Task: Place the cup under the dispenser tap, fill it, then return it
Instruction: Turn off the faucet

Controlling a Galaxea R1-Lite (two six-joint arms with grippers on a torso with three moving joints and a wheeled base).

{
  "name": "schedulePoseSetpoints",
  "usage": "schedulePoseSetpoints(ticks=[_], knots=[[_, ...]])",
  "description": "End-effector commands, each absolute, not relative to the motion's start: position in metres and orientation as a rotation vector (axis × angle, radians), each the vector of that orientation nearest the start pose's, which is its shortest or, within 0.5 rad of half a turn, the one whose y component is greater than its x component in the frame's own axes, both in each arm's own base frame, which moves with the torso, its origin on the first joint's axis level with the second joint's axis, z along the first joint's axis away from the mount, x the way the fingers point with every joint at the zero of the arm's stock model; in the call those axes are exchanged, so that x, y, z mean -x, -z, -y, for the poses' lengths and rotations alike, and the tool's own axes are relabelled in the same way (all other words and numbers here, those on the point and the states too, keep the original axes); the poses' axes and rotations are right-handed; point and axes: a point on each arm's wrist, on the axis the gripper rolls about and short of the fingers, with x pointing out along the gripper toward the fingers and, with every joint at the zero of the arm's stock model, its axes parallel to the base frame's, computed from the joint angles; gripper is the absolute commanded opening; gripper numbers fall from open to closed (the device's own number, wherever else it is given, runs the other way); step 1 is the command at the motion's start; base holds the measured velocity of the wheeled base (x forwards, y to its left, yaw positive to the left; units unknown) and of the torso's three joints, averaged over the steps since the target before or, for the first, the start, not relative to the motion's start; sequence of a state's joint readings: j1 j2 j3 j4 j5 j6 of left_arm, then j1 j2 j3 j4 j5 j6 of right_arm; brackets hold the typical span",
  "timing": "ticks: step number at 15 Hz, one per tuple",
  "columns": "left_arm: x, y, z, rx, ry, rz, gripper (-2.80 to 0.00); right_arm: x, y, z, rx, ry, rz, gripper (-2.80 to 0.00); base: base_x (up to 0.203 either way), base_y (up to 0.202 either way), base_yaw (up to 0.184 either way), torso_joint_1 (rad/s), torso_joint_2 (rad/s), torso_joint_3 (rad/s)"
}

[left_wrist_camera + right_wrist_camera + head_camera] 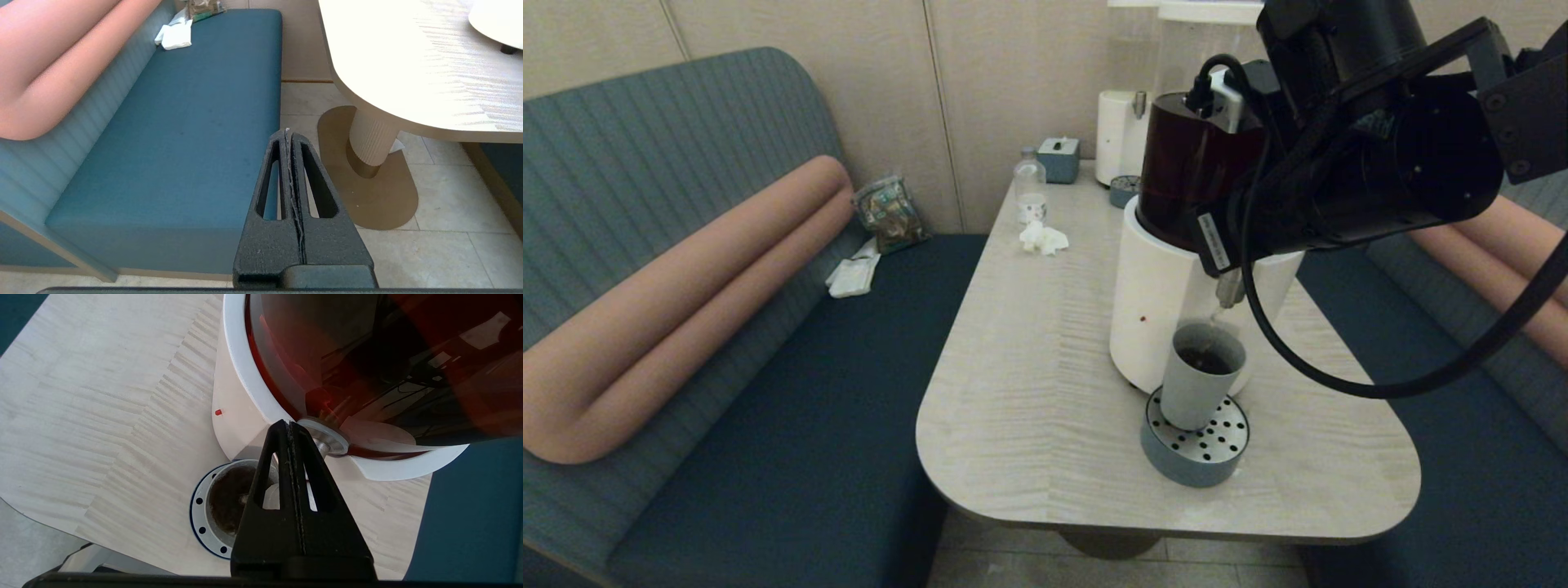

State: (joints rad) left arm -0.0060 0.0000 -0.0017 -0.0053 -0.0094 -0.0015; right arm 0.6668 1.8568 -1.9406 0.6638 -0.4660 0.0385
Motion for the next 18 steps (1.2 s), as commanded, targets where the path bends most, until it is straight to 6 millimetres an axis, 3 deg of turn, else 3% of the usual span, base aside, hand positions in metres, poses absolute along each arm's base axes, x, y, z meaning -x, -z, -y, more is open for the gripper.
schedulePoseSetpoints(ticks=[1, 13, 18], knots=[[0.0229, -0.0765, 0.0001, 0.002, 0.015, 0.008, -2.8, -0.2702, -0.3219, -0.2, 0.279, -0.184, -0.499, -2.8, 0.0, 0.0, 0.0, 0.0, 0.0, 0.0], [0.0228, -0.0766, 0.0001, 0.002, 0.015, 0.006, -2.8, -0.2733, -0.3156, -0.2027, 0.29, -0.171, -0.518, -2.8, 0.0, 0.0, 0.0, 0.0, 0.0, 0.0], [0.0229, -0.0765, 0.0001, 0.002, 0.015, 0.007, -2.8, -0.2666, -0.3252, -0.2044, 0.263, -0.2, -0.473, -2.8, 0.0, 0.0, 0.0, 0.0, 0.0, 0.0]])
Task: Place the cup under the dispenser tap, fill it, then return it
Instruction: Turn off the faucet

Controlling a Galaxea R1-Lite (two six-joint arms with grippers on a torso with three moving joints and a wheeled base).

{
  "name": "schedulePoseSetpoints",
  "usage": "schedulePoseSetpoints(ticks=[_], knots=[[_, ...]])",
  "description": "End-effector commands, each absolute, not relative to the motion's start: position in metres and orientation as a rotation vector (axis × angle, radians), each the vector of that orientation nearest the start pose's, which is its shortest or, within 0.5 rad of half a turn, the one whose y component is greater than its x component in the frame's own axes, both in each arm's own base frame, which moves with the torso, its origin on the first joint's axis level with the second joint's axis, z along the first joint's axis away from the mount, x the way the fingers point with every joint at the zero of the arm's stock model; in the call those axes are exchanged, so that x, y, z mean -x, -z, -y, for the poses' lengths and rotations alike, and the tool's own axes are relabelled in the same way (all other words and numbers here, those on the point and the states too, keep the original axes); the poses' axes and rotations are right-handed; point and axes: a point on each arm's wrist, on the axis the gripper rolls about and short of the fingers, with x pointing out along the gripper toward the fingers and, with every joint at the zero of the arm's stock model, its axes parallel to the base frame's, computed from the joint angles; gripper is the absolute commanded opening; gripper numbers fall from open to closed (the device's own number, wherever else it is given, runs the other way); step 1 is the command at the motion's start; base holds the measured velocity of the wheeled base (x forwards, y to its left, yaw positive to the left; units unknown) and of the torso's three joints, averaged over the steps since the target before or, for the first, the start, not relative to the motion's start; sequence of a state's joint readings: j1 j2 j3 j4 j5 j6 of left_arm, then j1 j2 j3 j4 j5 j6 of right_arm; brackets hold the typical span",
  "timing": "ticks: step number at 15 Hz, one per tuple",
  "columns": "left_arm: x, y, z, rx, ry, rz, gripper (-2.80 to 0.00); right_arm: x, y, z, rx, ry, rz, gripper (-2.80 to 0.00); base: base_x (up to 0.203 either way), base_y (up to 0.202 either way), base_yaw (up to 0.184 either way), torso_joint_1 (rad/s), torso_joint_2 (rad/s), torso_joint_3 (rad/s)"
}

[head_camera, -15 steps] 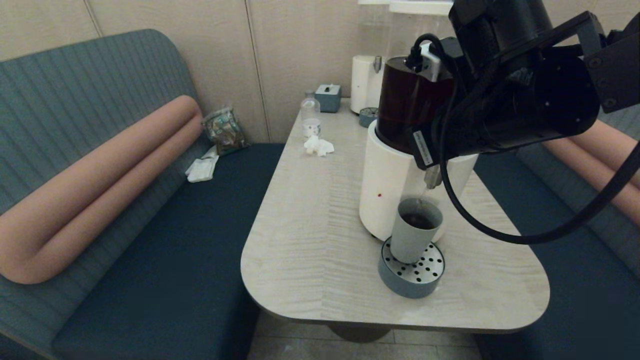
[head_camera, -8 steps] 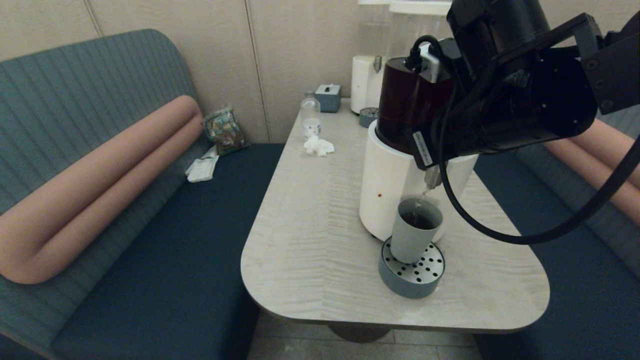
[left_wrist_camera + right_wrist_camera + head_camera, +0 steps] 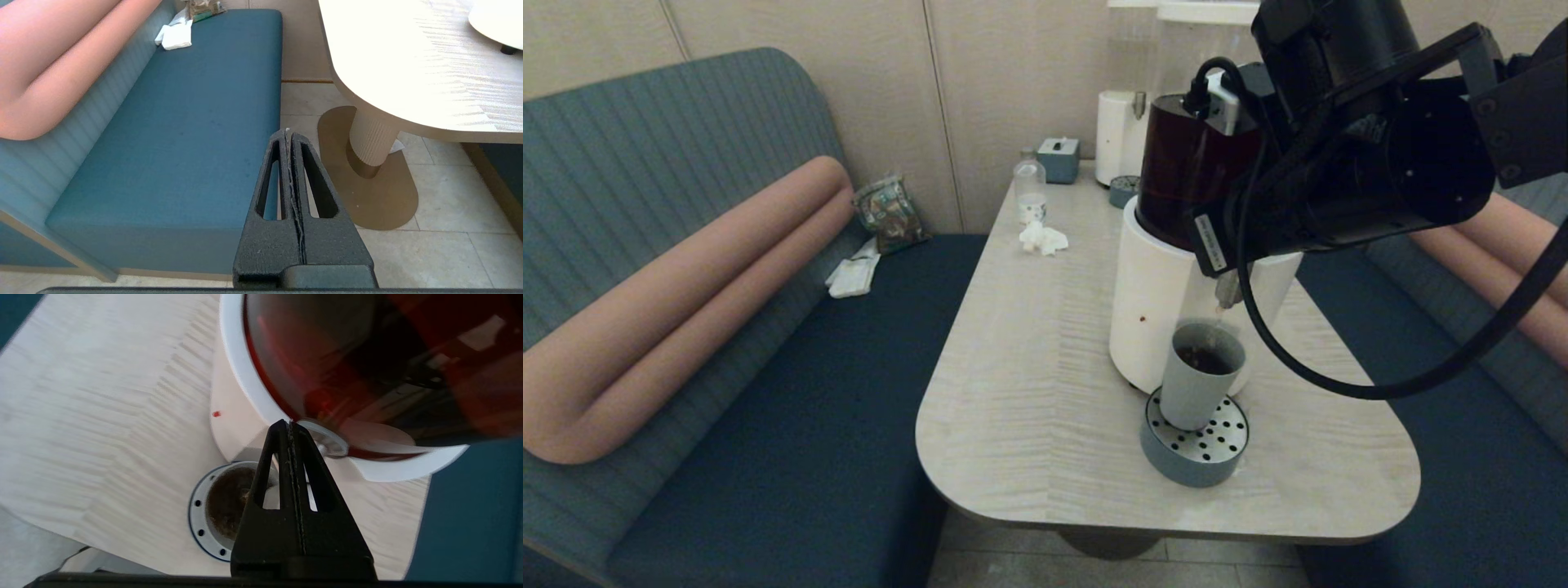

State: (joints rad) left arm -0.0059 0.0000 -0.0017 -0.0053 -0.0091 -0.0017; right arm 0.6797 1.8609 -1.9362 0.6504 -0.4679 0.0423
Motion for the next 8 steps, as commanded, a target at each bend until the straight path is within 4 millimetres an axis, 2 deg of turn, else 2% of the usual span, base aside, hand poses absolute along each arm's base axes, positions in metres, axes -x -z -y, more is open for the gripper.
schedulePoseSetpoints(ticks=[1, 5, 8], knots=[[0.023, -0.077, 0.0, 0.002, 0.016, 0.007, -2.8, -0.264, -0.326, -0.206, 0.265, -0.21, -0.472, -2.8, 0.0, 0.0, 0.0, 0.0, 0.0, 0.0], [0.023, -0.077, 0.0, 0.002, 0.015, 0.006, -2.8, -0.258, -0.324, -0.215, 0.275, -0.239, -0.479, -2.8, 0.0, 0.0, 0.0, 0.0, 0.0, 0.0], [0.023, -0.077, 0.0, 0.002, 0.015, 0.008, -2.8, -0.262, -0.318, -0.218, 0.284, -0.236, -0.495, -2.8, 0.0, 0.0, 0.0, 0.0, 0.0, 0.0]])
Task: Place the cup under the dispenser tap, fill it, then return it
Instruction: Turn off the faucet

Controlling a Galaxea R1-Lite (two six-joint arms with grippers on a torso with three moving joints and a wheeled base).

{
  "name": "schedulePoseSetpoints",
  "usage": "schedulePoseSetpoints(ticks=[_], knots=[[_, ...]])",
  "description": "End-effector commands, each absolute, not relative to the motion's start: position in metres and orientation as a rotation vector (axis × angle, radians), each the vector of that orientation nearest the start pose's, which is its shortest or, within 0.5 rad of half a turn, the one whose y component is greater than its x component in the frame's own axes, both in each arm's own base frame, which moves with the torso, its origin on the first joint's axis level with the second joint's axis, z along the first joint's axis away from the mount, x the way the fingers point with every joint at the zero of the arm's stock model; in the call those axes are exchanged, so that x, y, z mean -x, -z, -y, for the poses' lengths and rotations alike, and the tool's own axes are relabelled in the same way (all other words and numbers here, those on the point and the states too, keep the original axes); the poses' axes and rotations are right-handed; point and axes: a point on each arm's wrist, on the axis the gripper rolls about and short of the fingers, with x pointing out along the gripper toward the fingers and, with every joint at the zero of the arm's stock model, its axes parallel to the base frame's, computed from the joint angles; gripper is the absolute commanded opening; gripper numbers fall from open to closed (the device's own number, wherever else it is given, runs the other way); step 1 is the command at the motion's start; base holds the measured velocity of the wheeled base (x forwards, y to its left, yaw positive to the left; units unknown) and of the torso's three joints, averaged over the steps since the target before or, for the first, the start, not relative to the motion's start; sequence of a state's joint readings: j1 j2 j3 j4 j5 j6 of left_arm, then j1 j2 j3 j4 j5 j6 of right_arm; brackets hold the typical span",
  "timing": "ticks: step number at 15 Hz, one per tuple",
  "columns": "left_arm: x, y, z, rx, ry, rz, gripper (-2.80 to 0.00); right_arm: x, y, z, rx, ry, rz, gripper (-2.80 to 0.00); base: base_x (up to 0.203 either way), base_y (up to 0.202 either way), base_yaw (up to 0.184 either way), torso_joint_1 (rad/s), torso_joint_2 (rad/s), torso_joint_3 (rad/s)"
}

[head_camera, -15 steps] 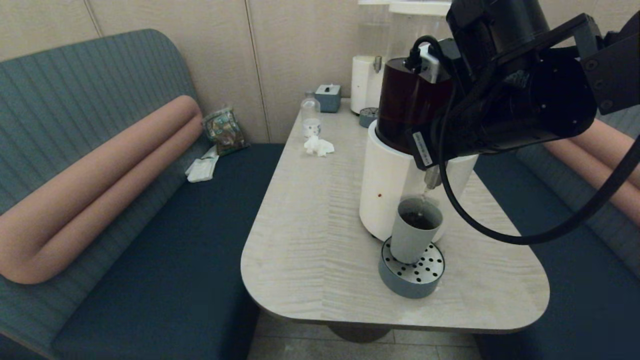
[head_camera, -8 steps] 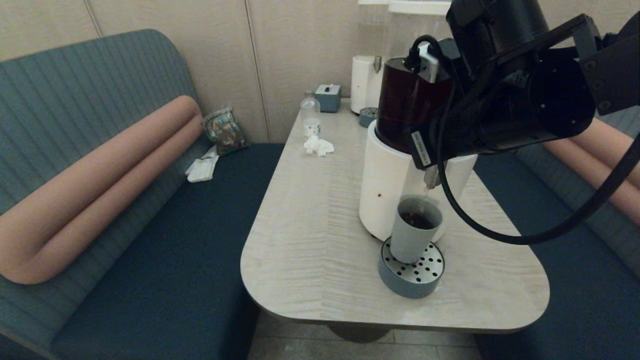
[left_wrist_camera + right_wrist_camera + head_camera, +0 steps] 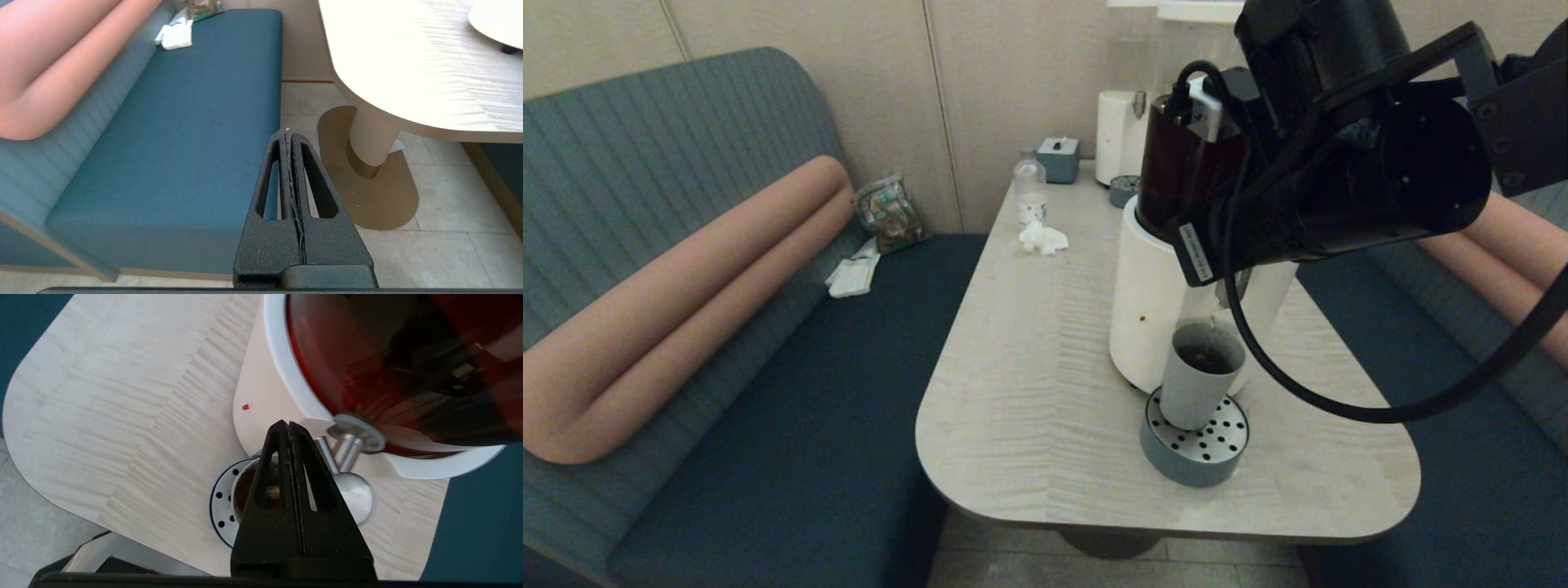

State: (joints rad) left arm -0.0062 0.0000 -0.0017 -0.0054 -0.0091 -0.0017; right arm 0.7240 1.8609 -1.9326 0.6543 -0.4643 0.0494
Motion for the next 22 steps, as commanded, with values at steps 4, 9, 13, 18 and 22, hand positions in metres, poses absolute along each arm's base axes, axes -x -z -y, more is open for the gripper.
schedulePoseSetpoints(ticks=[4, 9, 13, 18, 22], knots=[[0.023, -0.077, 0.0, 0.002, 0.015, 0.006, -2.8, -0.265, -0.314, -0.219, 0.29, -0.222, -0.506, -2.8, 0.0, 0.0, 0.0, 0.0, 0.0, 0.0], [0.023, -0.077, 0.0, 0.002, 0.017, 0.008, -2.8, -0.271, -0.308, -0.219, 0.314, -0.168, -0.509, -2.8, 0.0, 0.0, 0.0, 0.0, 0.0, 0.0], [0.023, -0.077, 0.0, 0.002, 0.015, 0.007, -2.8, -0.274, -0.307, -0.218, 0.317, -0.148, -0.507, -2.8, 0.0, 0.0, 0.0, 0.0, 0.0, 0.0], [0.023, -0.077, 0.0, 0.002, 0.016, 0.006, -2.8, -0.277, -0.307, -0.216, 0.317, -0.125, -0.501, -2.8, 0.0, 0.0, 0.0, 0.0, 0.0, 0.0], [0.023, -0.077, 0.0, 0.002, 0.016, 0.008, -2.8, -0.277, -0.308, -0.215, 0.319, -0.1, -0.491, -2.8, 0.0, 0.0, 0.0, 0.0, 0.0, 0.0]])
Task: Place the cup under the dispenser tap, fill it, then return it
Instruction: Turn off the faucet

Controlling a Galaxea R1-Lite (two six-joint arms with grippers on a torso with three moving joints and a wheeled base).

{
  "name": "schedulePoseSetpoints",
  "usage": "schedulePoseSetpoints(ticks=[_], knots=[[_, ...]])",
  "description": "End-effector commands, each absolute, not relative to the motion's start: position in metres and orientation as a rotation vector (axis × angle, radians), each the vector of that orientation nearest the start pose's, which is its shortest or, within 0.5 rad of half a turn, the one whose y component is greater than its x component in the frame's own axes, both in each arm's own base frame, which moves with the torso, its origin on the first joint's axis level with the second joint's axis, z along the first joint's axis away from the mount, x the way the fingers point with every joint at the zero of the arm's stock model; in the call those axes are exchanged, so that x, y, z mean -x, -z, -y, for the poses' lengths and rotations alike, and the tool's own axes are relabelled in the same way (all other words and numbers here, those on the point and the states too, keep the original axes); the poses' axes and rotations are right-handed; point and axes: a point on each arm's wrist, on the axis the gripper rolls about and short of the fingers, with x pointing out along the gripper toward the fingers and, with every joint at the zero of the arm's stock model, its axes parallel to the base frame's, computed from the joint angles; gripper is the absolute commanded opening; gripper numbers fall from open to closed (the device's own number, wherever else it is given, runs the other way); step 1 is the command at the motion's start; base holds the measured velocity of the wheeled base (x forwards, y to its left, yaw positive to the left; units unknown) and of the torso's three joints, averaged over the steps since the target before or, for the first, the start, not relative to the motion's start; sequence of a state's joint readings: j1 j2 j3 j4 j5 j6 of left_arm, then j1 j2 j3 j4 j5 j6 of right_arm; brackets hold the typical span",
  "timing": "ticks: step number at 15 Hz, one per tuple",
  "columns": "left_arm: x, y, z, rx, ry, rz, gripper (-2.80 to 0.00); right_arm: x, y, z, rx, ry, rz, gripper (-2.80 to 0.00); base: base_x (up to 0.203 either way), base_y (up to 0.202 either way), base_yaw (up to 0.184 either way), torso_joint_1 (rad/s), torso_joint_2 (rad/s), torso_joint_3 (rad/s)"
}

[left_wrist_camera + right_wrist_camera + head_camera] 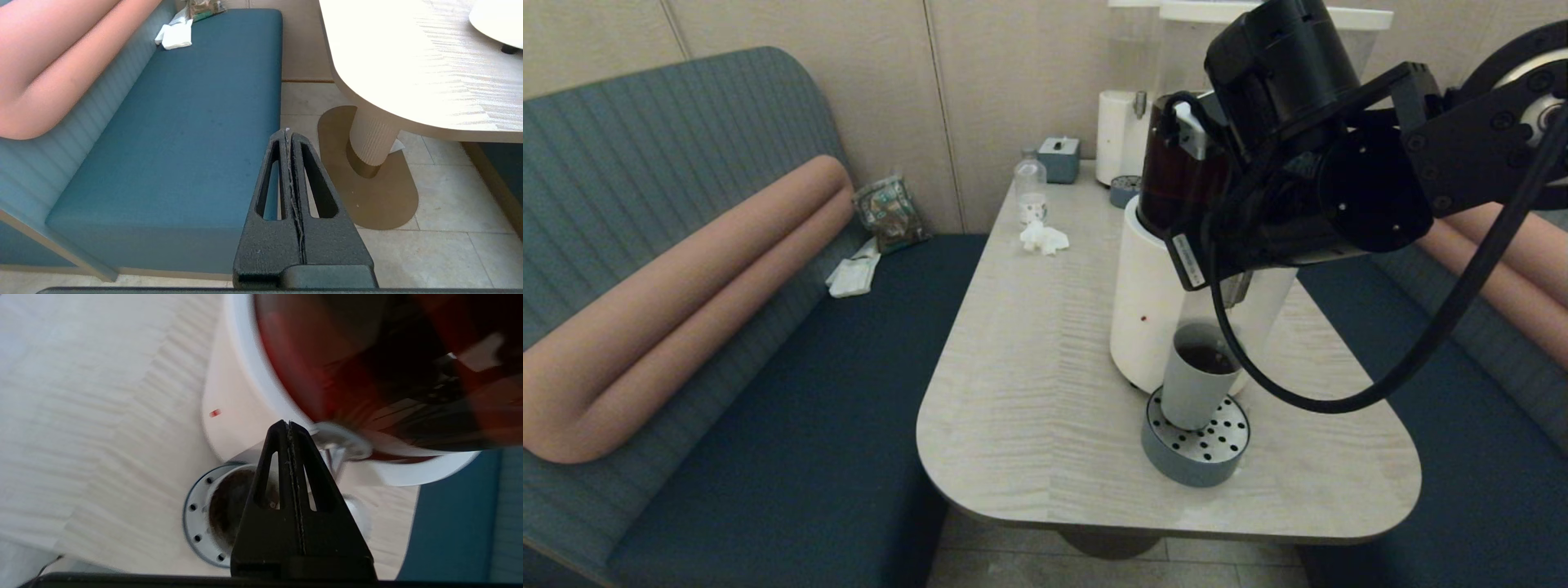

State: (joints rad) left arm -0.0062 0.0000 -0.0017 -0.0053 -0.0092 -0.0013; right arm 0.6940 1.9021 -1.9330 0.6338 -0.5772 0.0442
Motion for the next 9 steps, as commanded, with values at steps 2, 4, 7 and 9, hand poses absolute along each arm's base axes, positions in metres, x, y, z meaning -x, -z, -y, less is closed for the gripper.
schedulePoseSetpoints(ticks=[2, 4, 7, 9], knots=[[0.0229, -0.0765, 0.0001, 0.002, 0.015, 0.008, -2.8, -0.2794, -0.3058, -0.2157, 0.327, -0.082, -0.493, -2.8, 0.0, 0.0, 0.0, 0.0, 0.0, 0.0], [0.0229, -0.0765, 0.0001, 0.002, 0.015, 0.008, -2.8, -0.2825, -0.305, -0.2134, 0.328, -0.059, -0.493, -2.8, 0.0, 0.0, 0.0, 0.0, 0.0, 0.0], [0.0228, -0.0766, 0.0001, 0.002, 0.017, 0.006, -2.8, -0.2827, -0.3054, -0.2125, 0.327, -0.054, -0.492, -2.8, 0.0, 0.0, 0.0, 0.0, 0.0, 0.0], [0.0229, -0.0765, 0.0001, 0.002, 0.015, 0.008, -2.8, -0.2824, -0.3056, -0.2122, 0.327, -0.051, -0.491, -2.8, 0.0, 0.0, 0.0, 0.0, 0.0, 0.0]])
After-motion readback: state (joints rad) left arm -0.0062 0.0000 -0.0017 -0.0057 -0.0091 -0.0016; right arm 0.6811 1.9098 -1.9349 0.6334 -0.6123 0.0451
